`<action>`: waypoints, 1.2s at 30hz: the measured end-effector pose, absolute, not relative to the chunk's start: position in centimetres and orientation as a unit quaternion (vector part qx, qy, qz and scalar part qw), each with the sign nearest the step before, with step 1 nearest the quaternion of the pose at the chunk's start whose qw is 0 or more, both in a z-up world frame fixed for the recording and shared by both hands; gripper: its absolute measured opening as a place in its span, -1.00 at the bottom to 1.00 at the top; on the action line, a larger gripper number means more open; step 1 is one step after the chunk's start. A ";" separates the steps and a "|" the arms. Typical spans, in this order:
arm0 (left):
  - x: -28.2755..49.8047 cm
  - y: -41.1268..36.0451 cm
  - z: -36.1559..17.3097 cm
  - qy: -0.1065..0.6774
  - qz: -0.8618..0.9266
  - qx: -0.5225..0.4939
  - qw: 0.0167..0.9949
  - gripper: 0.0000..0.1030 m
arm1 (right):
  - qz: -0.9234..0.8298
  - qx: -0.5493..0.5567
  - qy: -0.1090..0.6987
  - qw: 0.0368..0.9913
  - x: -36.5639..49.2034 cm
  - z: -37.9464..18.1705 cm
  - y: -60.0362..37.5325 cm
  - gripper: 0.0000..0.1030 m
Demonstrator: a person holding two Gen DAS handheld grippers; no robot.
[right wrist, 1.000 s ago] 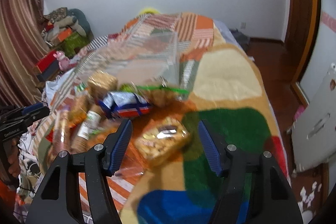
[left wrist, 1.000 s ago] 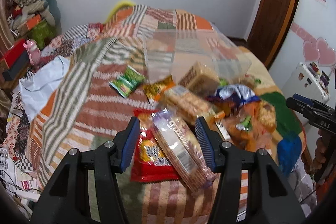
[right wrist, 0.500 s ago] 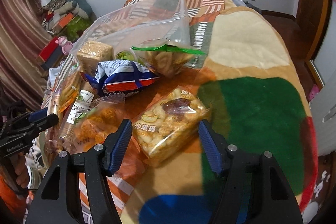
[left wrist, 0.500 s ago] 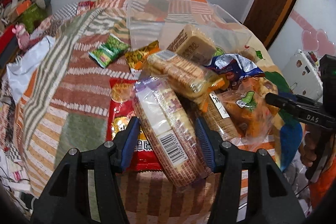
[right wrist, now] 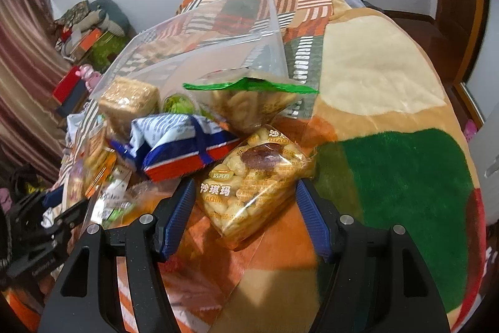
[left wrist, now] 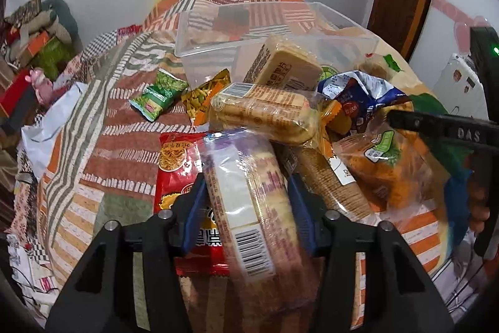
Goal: Organize snacks
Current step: 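Grasp clear-wrapped bread package with left gripper while right grasps cookie bag, then lower the bread package into the box with left gripper while right drops cookie bag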
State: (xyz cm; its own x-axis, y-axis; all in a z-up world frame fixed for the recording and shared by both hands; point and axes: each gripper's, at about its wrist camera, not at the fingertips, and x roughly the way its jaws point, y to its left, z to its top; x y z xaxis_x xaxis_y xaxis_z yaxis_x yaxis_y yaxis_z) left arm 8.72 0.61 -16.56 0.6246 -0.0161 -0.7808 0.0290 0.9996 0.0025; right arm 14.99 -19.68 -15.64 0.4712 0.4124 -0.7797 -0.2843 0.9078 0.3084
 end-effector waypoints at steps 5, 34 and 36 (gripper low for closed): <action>8.5 1.3 -15.7 0.420 -0.012 -0.005 0.907 -0.12 | 0.195 0.078 0.480 0.852 15.6 -15.9 -19.7 0.37; 9.7 5.3 -8.0 0.325 0.007 -0.065 0.943 -0.12 | 0.153 0.044 0.484 0.860 16.9 -16.8 -20.5 0.02; 9.9 5.2 -7.6 0.318 0.009 -0.065 0.946 -0.12 | 0.153 0.038 0.478 0.864 16.6 -16.4 -20.8 -0.05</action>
State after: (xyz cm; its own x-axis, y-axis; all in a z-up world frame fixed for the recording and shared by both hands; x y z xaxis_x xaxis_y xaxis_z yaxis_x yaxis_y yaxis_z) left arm 9.95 5.23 -7.59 0.7972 -0.0247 -0.6032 -0.0577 0.9915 -0.1169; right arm 16.58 -20.80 -16.41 0.4972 0.3004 -0.8140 -0.2284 0.9504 0.2112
